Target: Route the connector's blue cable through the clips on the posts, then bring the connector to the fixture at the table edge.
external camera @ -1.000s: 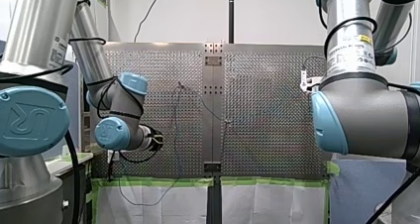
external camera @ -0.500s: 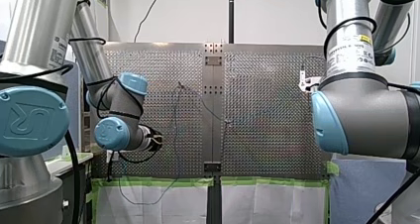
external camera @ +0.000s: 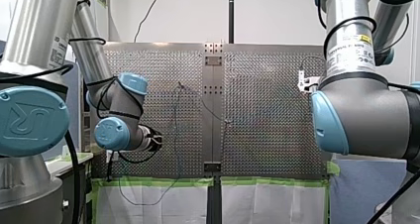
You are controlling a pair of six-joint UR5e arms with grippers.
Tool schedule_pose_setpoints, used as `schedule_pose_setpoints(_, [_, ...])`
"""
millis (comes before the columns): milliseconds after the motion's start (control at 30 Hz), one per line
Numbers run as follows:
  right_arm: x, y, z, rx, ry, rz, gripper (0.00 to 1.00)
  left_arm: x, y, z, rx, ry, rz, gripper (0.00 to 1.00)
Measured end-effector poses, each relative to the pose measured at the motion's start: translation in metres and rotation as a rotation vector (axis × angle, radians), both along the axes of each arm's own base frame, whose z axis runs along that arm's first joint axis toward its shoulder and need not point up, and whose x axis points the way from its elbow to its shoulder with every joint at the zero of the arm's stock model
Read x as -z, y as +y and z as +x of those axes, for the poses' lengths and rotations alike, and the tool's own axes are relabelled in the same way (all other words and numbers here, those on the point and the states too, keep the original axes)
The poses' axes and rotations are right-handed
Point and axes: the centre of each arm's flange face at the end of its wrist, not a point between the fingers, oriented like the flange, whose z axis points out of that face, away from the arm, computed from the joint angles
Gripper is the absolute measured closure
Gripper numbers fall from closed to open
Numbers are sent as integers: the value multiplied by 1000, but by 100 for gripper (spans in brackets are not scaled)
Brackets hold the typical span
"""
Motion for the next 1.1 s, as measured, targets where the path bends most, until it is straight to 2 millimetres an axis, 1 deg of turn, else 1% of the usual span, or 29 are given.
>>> schedule_pose_setpoints(467, [2,4,11,-17,13,9,0,0,0,0,0,2,2,0])
schedule_pose_setpoints(700, [2,6,19,-30,16,9,0,0,0,0,-1,3,6,0])
schedule_pose_setpoints(900, [2,7,22,-34,18,9,0,0,1,0,-1,3,7,0])
schedule_pose_setpoints(1100, [4,11,27,-40,39,27,0,0,1,0,-8,2,10,0])
